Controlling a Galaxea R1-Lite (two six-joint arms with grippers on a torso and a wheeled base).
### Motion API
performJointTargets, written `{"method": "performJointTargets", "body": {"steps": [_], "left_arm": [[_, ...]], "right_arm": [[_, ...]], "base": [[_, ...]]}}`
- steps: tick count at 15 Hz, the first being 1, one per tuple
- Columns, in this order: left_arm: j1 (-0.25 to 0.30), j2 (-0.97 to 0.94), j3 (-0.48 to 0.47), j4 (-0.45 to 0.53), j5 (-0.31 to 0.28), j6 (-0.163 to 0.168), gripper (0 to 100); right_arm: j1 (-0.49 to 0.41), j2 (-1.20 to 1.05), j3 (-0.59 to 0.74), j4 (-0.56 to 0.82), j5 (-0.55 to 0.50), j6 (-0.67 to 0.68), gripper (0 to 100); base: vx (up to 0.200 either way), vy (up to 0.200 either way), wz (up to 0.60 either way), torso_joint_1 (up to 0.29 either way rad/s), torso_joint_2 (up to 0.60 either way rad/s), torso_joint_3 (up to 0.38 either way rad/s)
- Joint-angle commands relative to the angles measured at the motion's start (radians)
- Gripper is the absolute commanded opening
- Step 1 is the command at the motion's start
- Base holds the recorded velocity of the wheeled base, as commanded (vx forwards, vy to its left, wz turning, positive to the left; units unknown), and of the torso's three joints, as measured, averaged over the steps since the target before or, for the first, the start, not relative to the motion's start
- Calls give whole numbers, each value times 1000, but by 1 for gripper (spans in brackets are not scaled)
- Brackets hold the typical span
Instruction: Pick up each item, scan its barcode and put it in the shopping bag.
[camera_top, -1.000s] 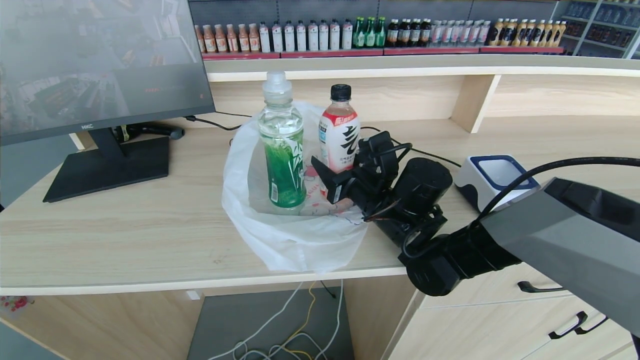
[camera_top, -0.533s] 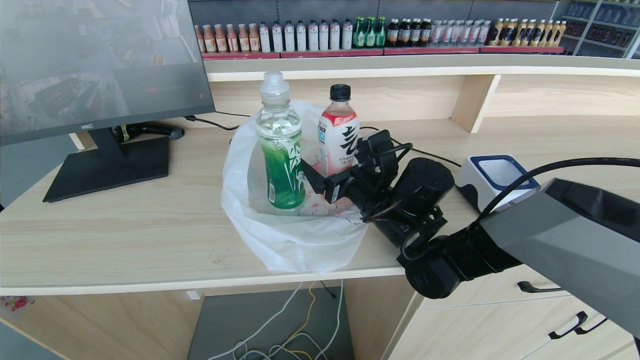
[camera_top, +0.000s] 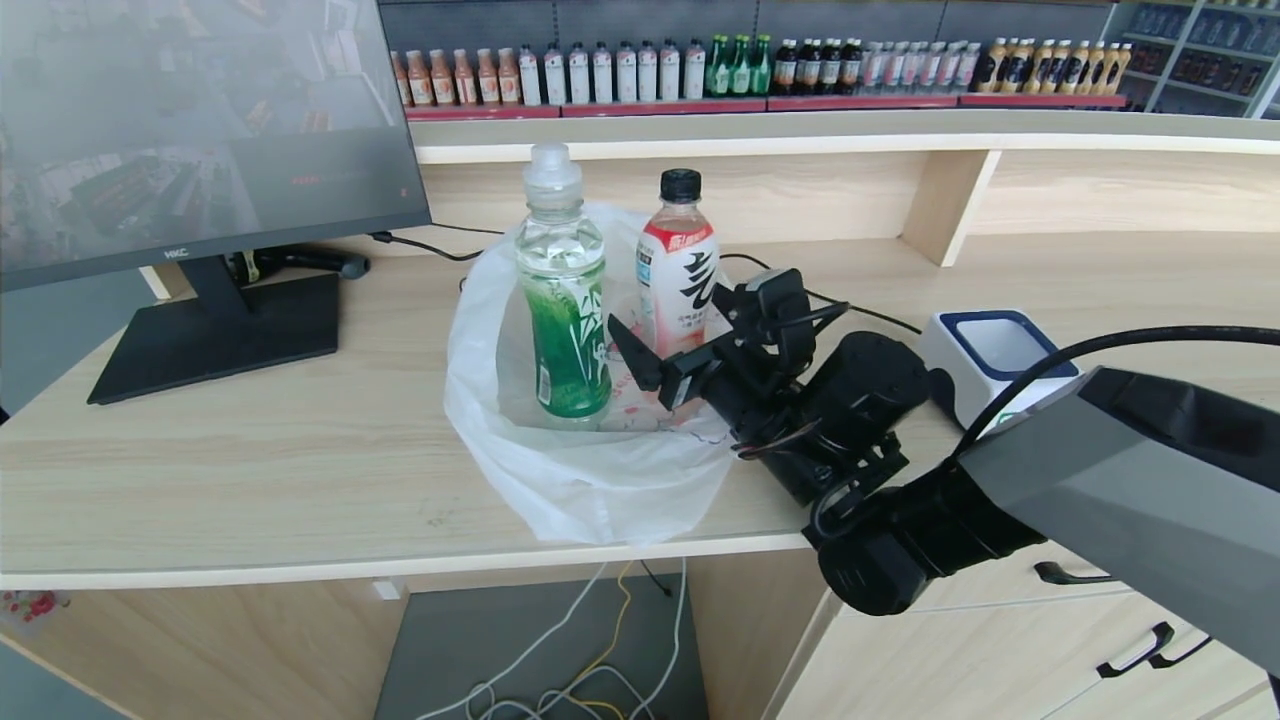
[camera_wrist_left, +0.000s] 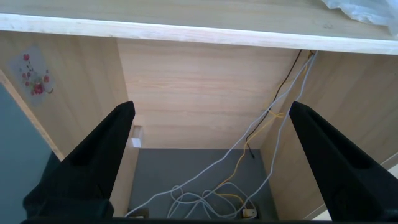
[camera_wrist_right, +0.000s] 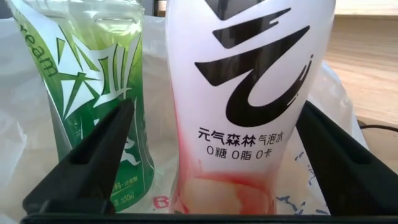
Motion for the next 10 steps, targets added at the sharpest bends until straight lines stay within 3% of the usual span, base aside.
{"method": "performJointTargets", "body": {"steps": [1,7,10], "left_arm": [[0,0,0,0,0,0,100],[-1,0,0,0,0,0,100],[0,0,0,0,0,-1,100]], "right_arm": [[1,-27,8,-15,-1,-1,100],[3,-170,161,-42,0,-4,100],[9,-325,308,-45,0,-21,100]], "base": [[0,0,0,0,0,0],[0,0,0,0,0,0],[0,0,0,0,0,0]]}}
